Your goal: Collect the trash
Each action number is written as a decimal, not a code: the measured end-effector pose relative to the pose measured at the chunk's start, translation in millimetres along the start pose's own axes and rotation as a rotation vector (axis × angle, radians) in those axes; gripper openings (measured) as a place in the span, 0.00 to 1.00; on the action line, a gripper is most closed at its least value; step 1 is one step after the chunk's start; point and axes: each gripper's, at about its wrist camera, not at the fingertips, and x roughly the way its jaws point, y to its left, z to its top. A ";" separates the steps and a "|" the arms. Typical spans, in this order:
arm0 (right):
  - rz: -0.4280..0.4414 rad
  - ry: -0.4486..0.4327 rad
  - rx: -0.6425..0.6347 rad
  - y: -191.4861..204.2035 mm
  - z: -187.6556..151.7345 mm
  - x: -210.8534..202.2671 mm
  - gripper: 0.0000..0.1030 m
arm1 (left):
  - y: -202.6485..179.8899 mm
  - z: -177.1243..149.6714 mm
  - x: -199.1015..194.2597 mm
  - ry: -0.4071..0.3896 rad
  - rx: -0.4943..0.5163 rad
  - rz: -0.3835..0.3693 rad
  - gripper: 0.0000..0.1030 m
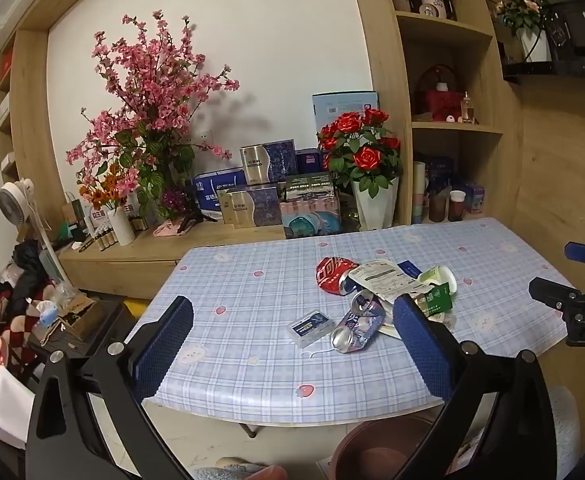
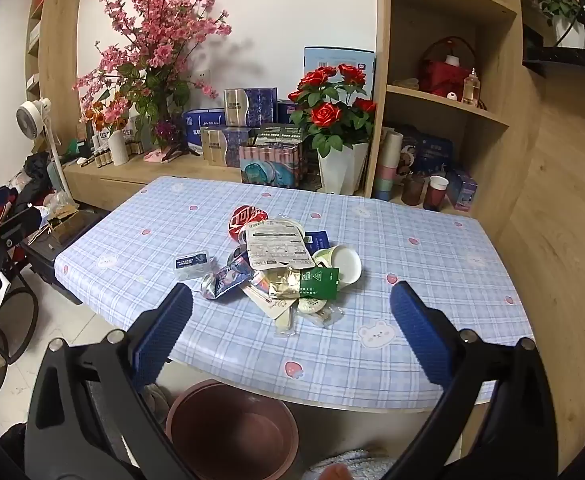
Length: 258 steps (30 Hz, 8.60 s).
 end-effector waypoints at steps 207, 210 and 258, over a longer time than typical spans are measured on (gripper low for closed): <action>0.149 0.001 -0.125 -19.8 91.1 236.7 0.05 | 21.1 -36.5 204.4 0.124 -0.193 -0.288 0.05; 0.166 -0.028 -0.105 -22.5 94.7 215.9 0.05 | 22.2 -32.2 194.1 0.114 -0.190 -0.291 0.05; 0.405 0.310 0.034 20.7 -117.1 51.4 0.05 | 1.7 -113.9 27.0 0.169 -0.236 -0.373 0.05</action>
